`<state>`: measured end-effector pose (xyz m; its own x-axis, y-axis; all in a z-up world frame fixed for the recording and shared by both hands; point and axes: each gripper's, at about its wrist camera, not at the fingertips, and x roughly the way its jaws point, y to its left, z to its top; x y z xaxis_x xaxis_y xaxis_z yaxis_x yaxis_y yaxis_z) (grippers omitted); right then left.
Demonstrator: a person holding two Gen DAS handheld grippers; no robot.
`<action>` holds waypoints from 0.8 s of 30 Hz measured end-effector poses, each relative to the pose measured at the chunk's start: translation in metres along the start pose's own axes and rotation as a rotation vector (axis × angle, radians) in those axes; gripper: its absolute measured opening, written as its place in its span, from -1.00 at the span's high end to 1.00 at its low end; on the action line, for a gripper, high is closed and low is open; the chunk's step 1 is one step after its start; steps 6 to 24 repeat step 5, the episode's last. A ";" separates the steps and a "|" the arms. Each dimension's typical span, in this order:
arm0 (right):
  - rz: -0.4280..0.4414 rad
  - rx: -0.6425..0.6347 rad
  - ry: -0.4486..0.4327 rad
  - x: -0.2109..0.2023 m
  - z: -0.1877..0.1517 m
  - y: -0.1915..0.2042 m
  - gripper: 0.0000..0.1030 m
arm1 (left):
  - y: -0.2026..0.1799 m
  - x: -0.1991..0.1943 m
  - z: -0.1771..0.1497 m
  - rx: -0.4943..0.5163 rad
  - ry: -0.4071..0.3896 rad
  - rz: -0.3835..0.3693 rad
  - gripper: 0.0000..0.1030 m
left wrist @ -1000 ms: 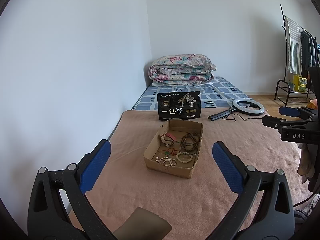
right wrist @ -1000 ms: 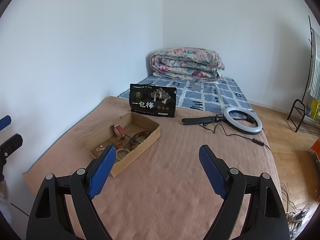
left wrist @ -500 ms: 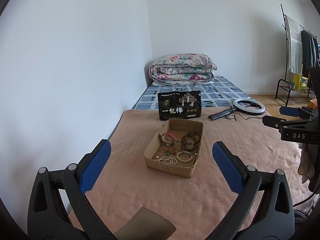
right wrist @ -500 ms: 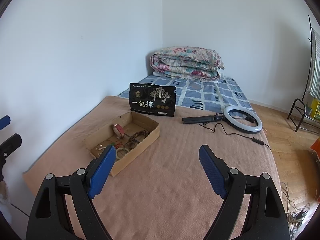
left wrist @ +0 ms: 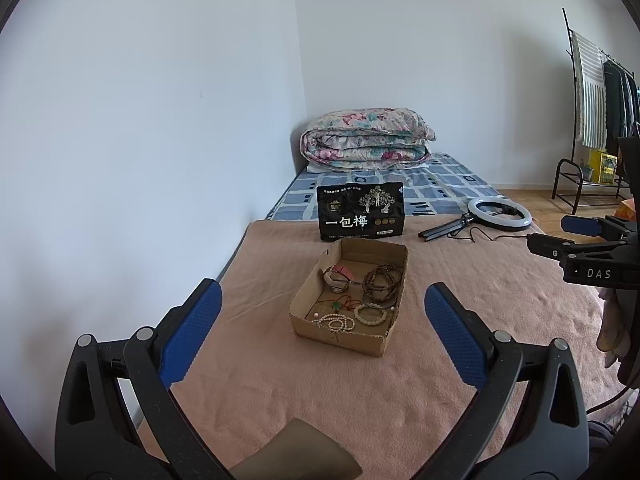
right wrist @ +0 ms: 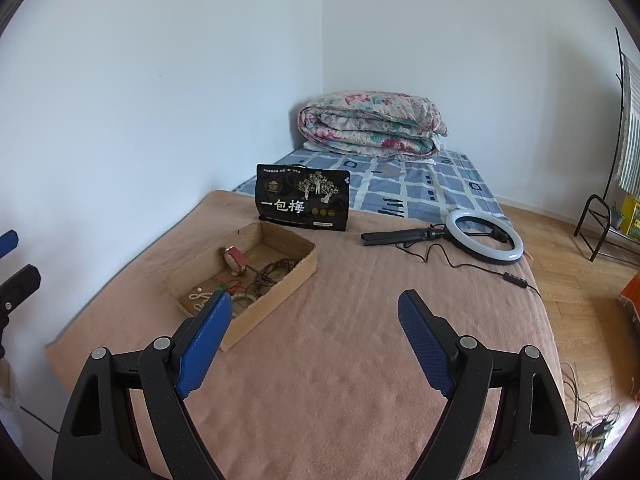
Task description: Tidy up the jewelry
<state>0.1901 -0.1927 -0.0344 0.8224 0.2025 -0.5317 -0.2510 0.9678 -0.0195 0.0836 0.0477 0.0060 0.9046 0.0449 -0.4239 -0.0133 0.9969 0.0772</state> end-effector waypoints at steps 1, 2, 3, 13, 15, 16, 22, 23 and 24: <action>0.000 0.000 0.000 0.000 -0.001 0.000 -0.65 | 0.001 0.000 -0.001 0.001 -0.002 0.001 -1.00; -0.001 0.002 0.001 0.001 -0.001 -0.001 -0.65 | 0.001 -0.001 -0.002 0.004 -0.006 0.003 -1.00; -0.001 0.003 0.001 0.001 -0.002 -0.002 -0.65 | 0.002 -0.002 -0.003 0.007 -0.009 0.008 -1.00; -0.001 0.006 0.002 0.001 -0.004 -0.004 -0.65 | 0.005 -0.001 -0.006 0.006 -0.009 0.008 -1.00; -0.001 0.006 0.002 0.001 -0.004 -0.004 -0.65 | 0.005 -0.001 -0.006 0.006 -0.009 0.008 -1.00; -0.001 0.006 0.002 0.001 -0.004 -0.004 -0.65 | 0.005 -0.001 -0.006 0.006 -0.009 0.008 -1.00; -0.001 0.006 0.002 0.001 -0.004 -0.004 -0.65 | 0.005 -0.001 -0.006 0.006 -0.009 0.008 -1.00; -0.001 0.006 0.002 0.001 -0.004 -0.004 -0.65 | 0.005 -0.001 -0.006 0.006 -0.009 0.008 -1.00; -0.001 0.006 0.002 0.001 -0.004 -0.004 -0.65 | 0.005 -0.001 -0.006 0.006 -0.009 0.008 -1.00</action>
